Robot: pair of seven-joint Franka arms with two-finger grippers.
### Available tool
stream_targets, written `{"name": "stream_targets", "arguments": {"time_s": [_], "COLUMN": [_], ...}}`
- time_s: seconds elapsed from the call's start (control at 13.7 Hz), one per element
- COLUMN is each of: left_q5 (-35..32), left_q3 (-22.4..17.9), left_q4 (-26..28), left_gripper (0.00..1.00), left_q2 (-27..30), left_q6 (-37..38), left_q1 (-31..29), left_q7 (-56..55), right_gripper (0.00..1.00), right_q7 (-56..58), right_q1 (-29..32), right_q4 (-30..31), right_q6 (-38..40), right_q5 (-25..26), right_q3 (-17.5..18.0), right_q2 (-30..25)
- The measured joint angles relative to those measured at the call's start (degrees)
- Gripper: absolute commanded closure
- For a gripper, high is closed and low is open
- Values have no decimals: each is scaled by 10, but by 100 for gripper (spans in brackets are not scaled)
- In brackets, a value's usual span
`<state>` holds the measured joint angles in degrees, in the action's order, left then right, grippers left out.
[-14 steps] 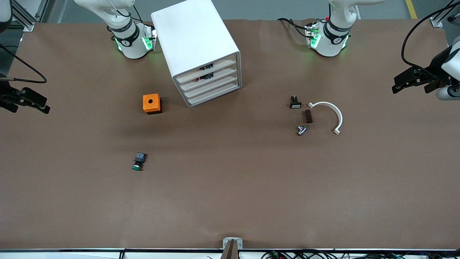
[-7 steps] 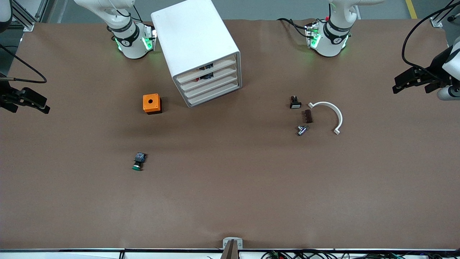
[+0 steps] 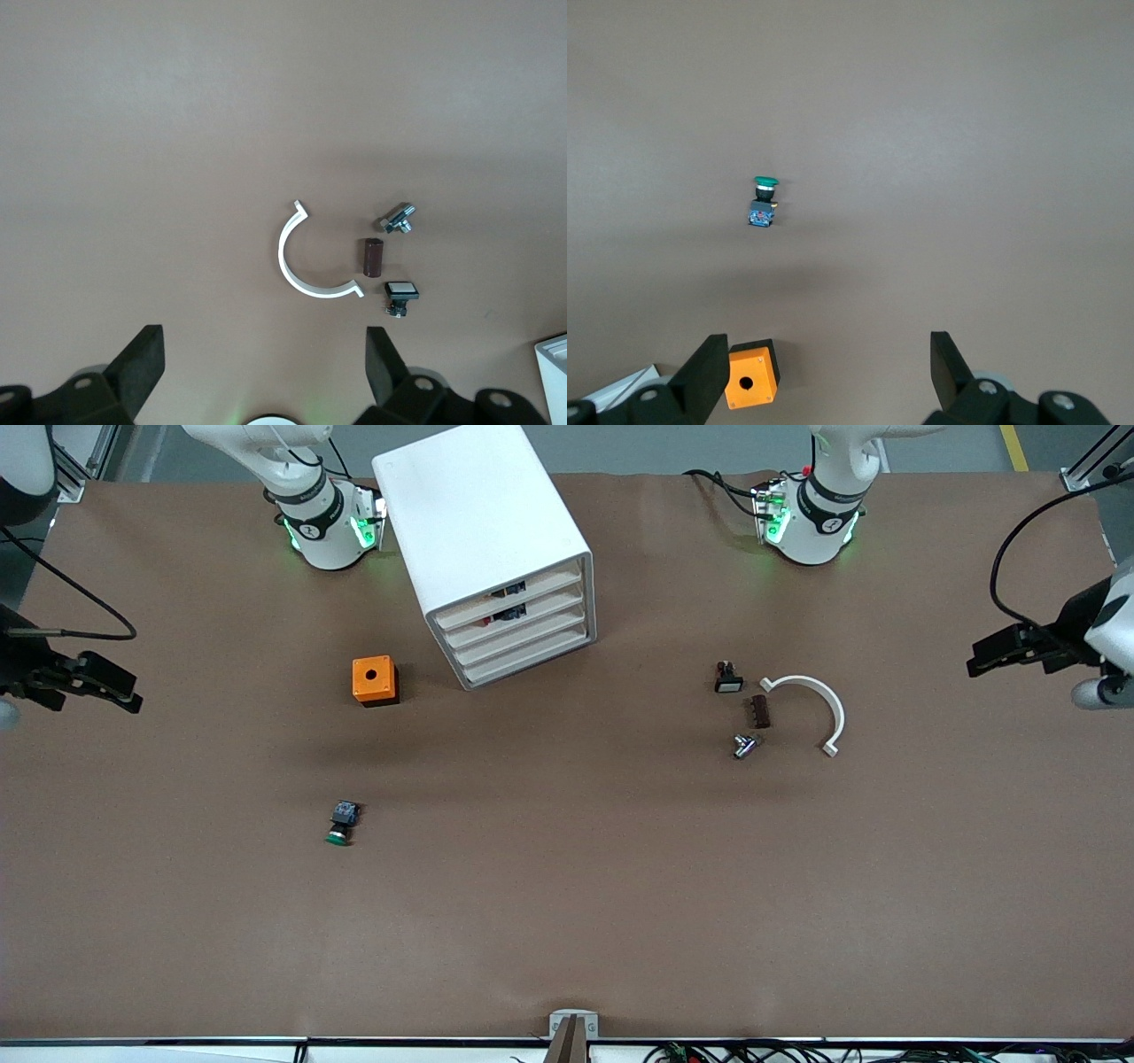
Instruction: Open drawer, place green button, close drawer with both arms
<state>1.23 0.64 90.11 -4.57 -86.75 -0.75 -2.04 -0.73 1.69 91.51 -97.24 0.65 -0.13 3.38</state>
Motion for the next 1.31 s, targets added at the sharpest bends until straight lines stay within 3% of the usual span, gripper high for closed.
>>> {"name": "stream_targets", "arguments": {"time_s": [0.73, 1.02, 1.31], "left_q5": [0, 13, 90], "left_q3": [7, 11, 12], "left_q4": [-2, -5, -25], "left_gripper": [0, 0, 0], "left_q2": [-113, -142, -177], "left_q6": [-4, 8, 42], "left_q1": [8, 56, 95], "left_q7": [-46, -179, -371], "right_gripper": [0, 0, 0], "right_q7": [-134, -168, -188], "right_q1": [-85, -97, -105], "right_q4": [48, 85, 105], "right_q6": [-142, -207, -260], "right_q5": [-16, -19, -19], "right_q3": [3, 3, 3], "right_q2": [104, 146, 184]}}
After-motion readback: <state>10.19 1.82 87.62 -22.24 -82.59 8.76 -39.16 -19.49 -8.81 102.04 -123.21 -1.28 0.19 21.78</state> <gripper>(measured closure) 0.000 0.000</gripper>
